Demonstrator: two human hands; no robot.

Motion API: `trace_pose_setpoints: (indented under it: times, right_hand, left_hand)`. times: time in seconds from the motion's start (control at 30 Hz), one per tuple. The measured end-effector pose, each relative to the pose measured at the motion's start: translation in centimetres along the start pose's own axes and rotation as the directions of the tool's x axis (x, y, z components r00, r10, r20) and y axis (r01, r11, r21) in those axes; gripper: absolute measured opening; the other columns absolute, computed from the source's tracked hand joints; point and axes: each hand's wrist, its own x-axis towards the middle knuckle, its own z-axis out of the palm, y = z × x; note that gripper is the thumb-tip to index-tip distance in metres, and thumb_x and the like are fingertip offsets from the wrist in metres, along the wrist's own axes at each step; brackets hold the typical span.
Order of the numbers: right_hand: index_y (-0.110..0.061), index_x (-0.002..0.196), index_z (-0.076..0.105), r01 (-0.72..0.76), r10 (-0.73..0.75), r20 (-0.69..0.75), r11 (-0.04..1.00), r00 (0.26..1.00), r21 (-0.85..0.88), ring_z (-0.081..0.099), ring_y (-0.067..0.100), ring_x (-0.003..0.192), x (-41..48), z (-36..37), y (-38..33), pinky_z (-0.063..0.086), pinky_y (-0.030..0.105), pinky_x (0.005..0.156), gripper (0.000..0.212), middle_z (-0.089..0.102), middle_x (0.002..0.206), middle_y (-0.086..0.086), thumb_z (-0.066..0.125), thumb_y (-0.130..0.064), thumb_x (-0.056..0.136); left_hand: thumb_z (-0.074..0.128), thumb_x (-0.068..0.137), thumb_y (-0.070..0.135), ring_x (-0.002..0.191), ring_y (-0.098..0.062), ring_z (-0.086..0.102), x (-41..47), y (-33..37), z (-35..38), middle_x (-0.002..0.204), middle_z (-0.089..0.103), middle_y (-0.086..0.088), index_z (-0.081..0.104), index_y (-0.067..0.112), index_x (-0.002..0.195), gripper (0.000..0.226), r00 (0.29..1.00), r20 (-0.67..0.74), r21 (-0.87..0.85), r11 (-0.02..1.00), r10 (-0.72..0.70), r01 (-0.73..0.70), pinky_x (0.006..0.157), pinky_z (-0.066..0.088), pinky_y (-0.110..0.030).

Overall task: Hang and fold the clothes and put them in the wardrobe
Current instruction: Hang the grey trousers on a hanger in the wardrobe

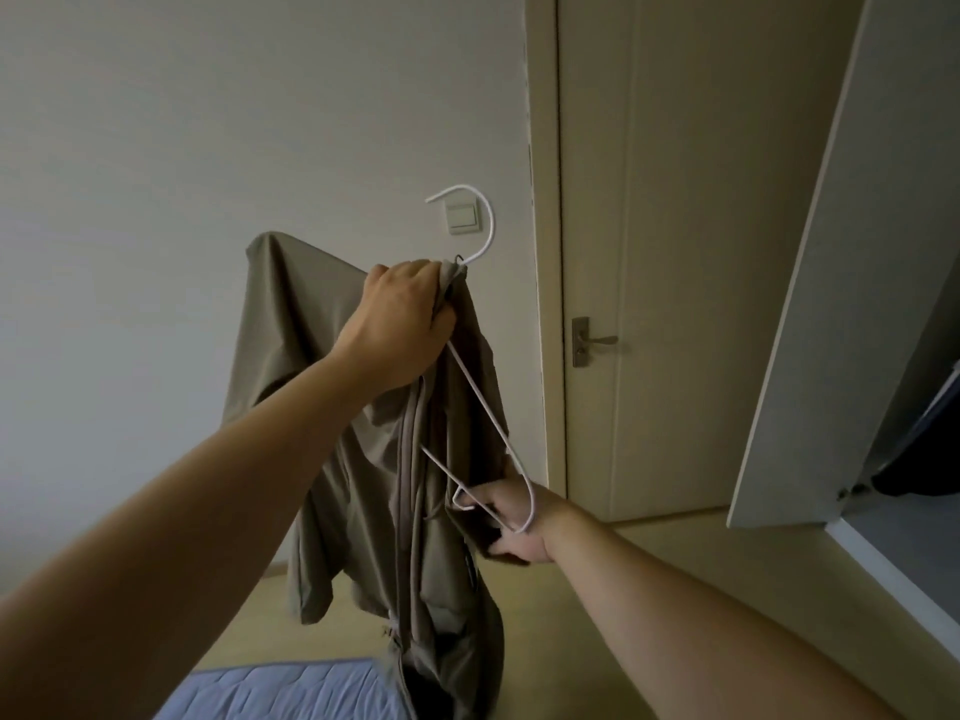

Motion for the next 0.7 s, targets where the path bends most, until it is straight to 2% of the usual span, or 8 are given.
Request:
trace_pose_setpoints:
  times: [0.03, 0.1, 0.2, 0.27, 0.37, 0.5, 0.6, 0.7]
  right_hand:
    - [-0.008, 0.111, 0.068, 0.04, -0.042, 0.037, 0.998, 0.998, 0.053, 0.062, 0.032, 0.11, 0.1, 0.3, 0.3, 0.047, 0.048, 0.098, 0.039, 0.071, 0.11, 0.016, 0.074, 0.003, 0.074]
    - [-0.008, 0.11, 0.067, 0.065, -0.067, 0.038, 0.997, 0.997, 0.043, 0.056, 0.036, 0.116, 0.4, 0.7, 0.6, 0.042, 0.05, 0.106, 0.039, 0.065, 0.114, 0.018, 0.065, 0.008, 0.074]
    - [-0.01, 0.112, 0.064, -0.015, 0.019, 0.017, 0.976, 1.0, -0.219, 0.052, 0.033, 0.119, 0.9, 1.2, 1.1, 0.041, 0.044, 0.109, 0.041, 0.058, 0.126, 0.016, 0.064, 0.008, 0.074]
    - [-0.011, 0.124, 0.06, -0.054, 0.05, -0.021, 0.915, 0.999, -0.399, 0.055, 0.03, 0.12, 1.1, 1.8, 1.6, 0.044, 0.04, 0.107, 0.048, 0.061, 0.129, 0.012, 0.077, -0.01, 0.079]
    - [-0.012, 0.131, 0.06, 0.088, -0.156, -0.08, 0.834, 0.985, -0.544, 0.06, 0.025, 0.117, 1.5, 2.2, 1.4, 0.048, 0.034, 0.1, 0.042, 0.065, 0.127, 0.008, 0.071, -0.024, 0.092]
    - [-0.014, 0.114, 0.072, 0.237, -0.331, -0.072, 0.793, 0.941, -0.561, 0.069, 0.027, 0.103, 1.2, 1.3, -3.0, 0.055, 0.04, 0.097, 0.035, 0.074, 0.109, 0.006, 0.078, -0.035, 0.086]
    - [-0.025, 0.102, 0.071, 0.262, -0.406, -0.159, 0.795, 0.9, -0.546, 0.07, 0.019, 0.088, 0.3, 0.9, -7.8, 0.058, 0.033, 0.078, 0.023, 0.074, 0.099, 0.002, 0.073, -0.044, 0.088]
    - [-0.031, 0.091, 0.062, 0.326, -0.541, -0.186, 0.709, 0.82, -0.626, 0.064, 0.013, 0.08, -0.8, 1.6, -12.4, 0.044, 0.023, 0.06, 0.013, 0.068, 0.089, -0.005, 0.069, -0.041, 0.09]
  left_hand:
    - [0.051, 0.09, 0.011, 0.079, -0.026, 0.051, -0.1, -0.1, -0.2, 0.086, 0.055, -0.004, 0.055, 0.009, 0.089, 0.005, 1.0, -0.018, -0.01, 1.0, -0.005, 0.005, 0.087, 0.042, -0.045]
    - [0.051, 0.09, 0.008, 0.086, -0.029, 0.055, -0.2, -0.5, -0.8, 0.101, 0.055, -0.008, 0.06, 0.005, 0.099, 0.013, 0.998, -0.047, -0.067, 0.997, -0.037, 0.034, 0.09, 0.046, -0.048]
    - [0.05, 0.09, 0.004, 0.1, -0.032, 0.059, -0.5, -1.3, -1.7, 0.118, 0.053, -0.011, 0.064, 0.003, 0.113, 0.027, 0.991, -0.095, -0.157, 0.984, -0.099, 0.083, 0.097, 0.048, -0.043]
    - [0.05, 0.09, 0.002, 0.103, -0.025, 0.059, -0.8, -1.7, -2.1, 0.12, 0.054, -0.009, 0.064, 0.004, 0.116, 0.029, 0.985, -0.107, -0.183, 0.977, -0.132, 0.111, 0.095, 0.046, -0.031]
    - [0.052, 0.09, 0.005, 0.1, -0.023, 0.058, -1.5, -2.9, -2.4, 0.118, 0.054, -0.006, 0.065, 0.005, 0.113, 0.027, 0.979, -0.072, -0.17, 0.97, -0.188, 0.174, 0.09, 0.044, -0.029]
    - [0.06, 0.085, 0.008, 0.102, -0.028, 0.059, -2.7, -5.9, -3.3, 0.117, 0.057, -0.009, 0.068, 0.006, 0.114, 0.03, 0.946, -0.002, -0.125, 0.939, -0.324, 0.321, 0.09, 0.043, -0.029]
    - [0.068, 0.079, 0.014, 0.11, -0.03, 0.059, -4.2, -7.5, -3.8, 0.12, 0.059, -0.009, 0.065, 0.018, 0.129, 0.05, 0.909, 0.128, -0.091, 0.908, -0.396, 0.409, 0.092, 0.039, -0.028]
    - [0.063, 0.062, 0.031, 0.113, -0.023, 0.06, -5.6, -7.5, -3.3, 0.118, 0.062, 0.004, 0.059, 0.034, 0.136, 0.074, 0.864, 0.243, -0.132, 0.867, -0.442, 0.48, 0.095, 0.042, -0.03]
